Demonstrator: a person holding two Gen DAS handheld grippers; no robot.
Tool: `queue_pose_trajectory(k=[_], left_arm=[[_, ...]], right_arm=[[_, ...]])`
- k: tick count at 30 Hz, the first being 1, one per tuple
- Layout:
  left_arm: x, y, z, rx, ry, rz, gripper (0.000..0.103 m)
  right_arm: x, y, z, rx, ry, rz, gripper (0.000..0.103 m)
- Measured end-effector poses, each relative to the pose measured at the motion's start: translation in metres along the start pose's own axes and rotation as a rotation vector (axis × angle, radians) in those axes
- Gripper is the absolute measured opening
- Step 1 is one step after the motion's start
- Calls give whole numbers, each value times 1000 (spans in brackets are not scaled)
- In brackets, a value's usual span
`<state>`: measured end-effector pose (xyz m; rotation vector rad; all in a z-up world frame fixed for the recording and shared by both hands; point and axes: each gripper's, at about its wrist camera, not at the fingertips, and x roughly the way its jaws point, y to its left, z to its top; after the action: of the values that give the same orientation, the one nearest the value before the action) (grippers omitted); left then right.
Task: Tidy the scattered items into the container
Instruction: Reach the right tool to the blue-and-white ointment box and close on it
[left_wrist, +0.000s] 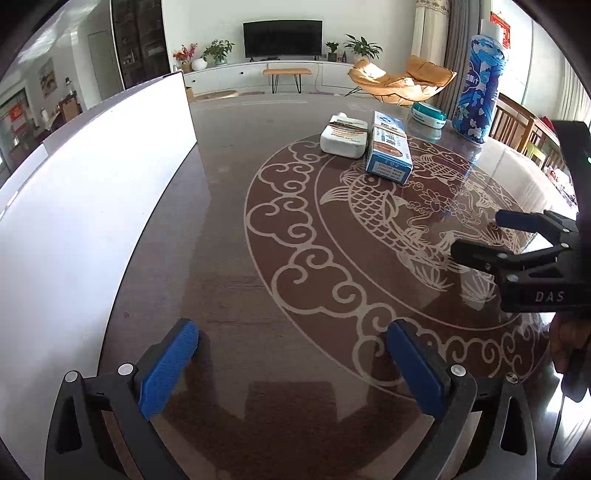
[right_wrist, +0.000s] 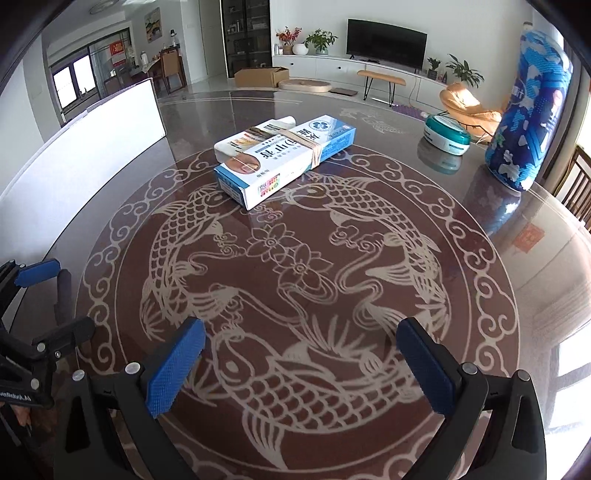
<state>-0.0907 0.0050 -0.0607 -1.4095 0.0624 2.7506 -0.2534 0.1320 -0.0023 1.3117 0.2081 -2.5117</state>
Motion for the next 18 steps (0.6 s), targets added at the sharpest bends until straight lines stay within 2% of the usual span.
queue_pose_trajectory(k=[3, 6, 9, 10, 11, 14, 18], left_arm=[[0, 0, 0, -2, 0, -2, 103], [0, 0, 0, -2, 1, -3, 103], [0, 0, 0, -2, 0, -2, 103], [0, 0, 0, -2, 0, -2, 103], [0, 0, 0, -2, 0, -2, 103], [0, 0, 0, -2, 0, -2, 103], [0, 0, 0, -2, 0, -2, 103]], right_arm=[[24, 13, 39, 40, -13, 75, 103], [46, 24, 71, 86, -10, 59, 103], [55, 18, 85, 149, -34, 72, 101], [53, 14, 86, 161, -41, 53, 85], [51, 11, 85, 160, -43, 23, 65], [43, 3, 75, 140, -57, 30, 47], [27, -14, 51, 118, -68, -9, 42]])
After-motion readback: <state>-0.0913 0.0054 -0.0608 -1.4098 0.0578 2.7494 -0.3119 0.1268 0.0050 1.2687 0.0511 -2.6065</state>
